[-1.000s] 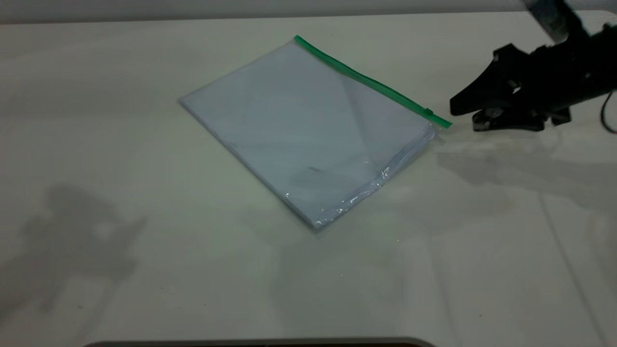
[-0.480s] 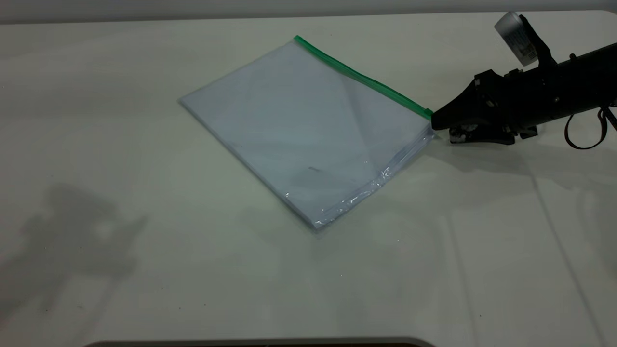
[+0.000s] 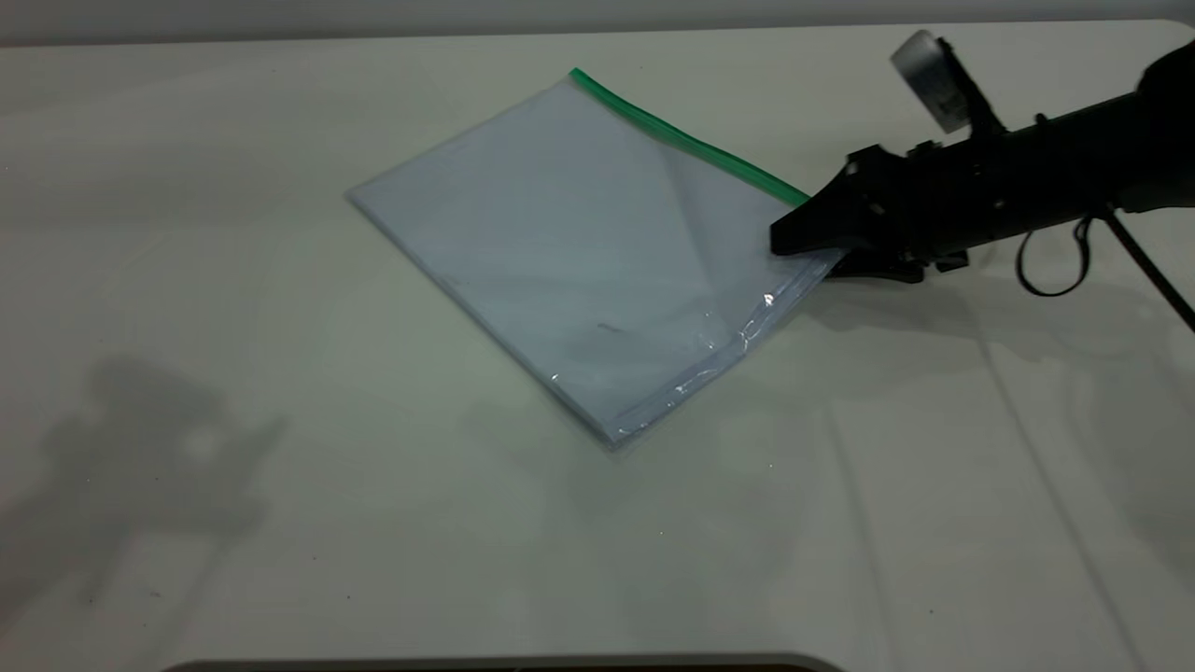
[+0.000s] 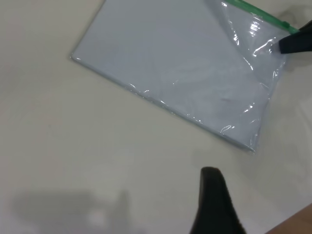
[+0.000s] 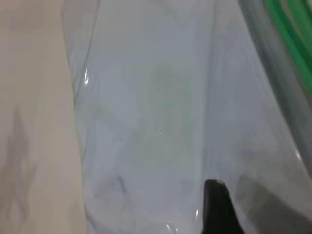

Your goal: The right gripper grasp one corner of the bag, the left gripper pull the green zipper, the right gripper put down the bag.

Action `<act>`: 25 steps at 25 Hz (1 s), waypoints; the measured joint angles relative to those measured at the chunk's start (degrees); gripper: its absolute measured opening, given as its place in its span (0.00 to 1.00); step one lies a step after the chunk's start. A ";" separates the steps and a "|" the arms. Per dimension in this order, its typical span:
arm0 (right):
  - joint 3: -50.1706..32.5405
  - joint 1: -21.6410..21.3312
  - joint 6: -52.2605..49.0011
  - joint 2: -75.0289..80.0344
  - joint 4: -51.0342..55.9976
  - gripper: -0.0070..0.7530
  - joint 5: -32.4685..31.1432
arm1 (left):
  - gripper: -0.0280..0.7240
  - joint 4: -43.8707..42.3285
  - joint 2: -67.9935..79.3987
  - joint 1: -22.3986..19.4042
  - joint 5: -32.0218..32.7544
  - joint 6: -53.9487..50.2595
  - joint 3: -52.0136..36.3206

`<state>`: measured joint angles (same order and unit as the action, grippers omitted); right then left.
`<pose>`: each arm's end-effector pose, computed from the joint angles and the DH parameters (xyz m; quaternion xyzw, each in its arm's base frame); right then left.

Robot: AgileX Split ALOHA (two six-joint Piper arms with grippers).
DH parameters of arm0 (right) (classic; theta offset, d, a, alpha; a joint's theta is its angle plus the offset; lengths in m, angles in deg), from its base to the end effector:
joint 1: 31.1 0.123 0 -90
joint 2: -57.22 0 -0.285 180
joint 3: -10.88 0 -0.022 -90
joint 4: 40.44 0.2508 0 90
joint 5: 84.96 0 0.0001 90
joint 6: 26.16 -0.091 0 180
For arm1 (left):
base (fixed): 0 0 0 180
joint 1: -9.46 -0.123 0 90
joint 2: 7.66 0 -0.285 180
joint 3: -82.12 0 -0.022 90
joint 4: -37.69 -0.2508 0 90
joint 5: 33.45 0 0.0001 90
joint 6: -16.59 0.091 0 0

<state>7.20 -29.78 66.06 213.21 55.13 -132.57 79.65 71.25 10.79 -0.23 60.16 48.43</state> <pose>0.3939 0.0761 -0.0438 -0.0551 0.8948 0.4032 0.1838 0.2403 -0.0390 0.2631 0.1295 0.9122 -0.1581 0.3552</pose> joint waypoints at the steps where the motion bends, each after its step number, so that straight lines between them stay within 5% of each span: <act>1: 0.00 0.13 0.17 0.00 0.00 0.63 0.15 | 0.77 0.00 0.00 0.00 0.00 0.00 0.05; 12: 0.07 -1.32 0.59 0.00 -1.18 0.06 -4.26 | 0.77 0.00 0.00 0.00 -0.25 0.00 0.05; 25: 0.11 2.16 -1.50 -17.10 -16.29 0.05 -7.98 | 0.77 0.44 10.06 1.41 -0.64 2.13 9.52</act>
<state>7.31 -27.62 64.56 196.12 38.83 -140.56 80.10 81.31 12.20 -0.86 62.29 57.96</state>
